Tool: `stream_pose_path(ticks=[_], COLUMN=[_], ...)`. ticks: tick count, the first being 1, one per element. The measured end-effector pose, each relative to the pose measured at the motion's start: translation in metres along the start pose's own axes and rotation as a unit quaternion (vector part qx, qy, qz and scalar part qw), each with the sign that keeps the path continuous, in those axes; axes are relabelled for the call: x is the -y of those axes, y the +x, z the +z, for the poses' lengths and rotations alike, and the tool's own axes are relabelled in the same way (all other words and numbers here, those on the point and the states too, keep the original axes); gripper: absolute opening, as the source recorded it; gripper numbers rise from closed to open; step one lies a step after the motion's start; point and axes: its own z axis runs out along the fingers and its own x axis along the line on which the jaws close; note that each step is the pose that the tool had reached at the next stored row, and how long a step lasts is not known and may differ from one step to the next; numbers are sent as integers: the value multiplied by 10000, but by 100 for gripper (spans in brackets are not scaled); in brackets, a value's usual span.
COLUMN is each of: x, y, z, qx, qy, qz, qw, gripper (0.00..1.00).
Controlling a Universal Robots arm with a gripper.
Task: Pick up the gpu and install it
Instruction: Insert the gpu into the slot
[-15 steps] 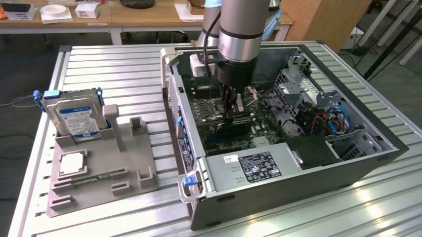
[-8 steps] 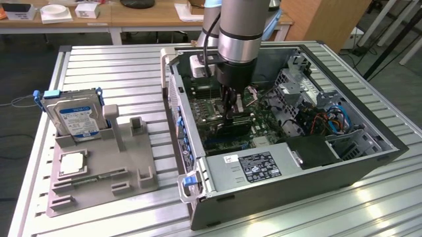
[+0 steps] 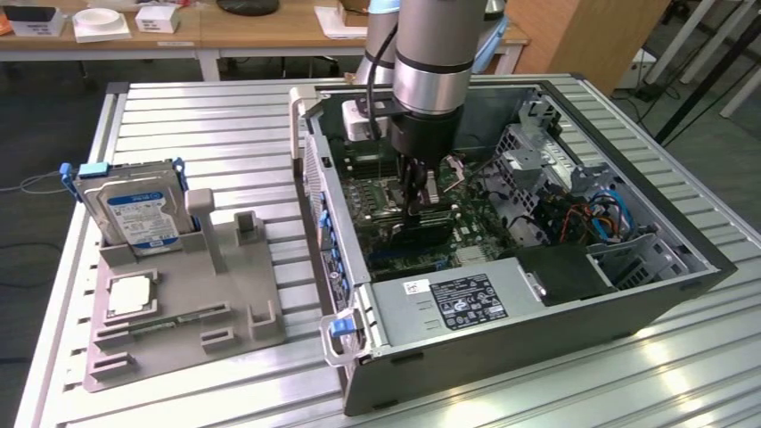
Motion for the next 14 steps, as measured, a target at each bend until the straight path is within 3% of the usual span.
stream_pose_path(ticks=[14], x=[-1], y=[-1], z=[13], qx=[0], qy=[-1], qz=[0], qw=[10000], gripper=[15])
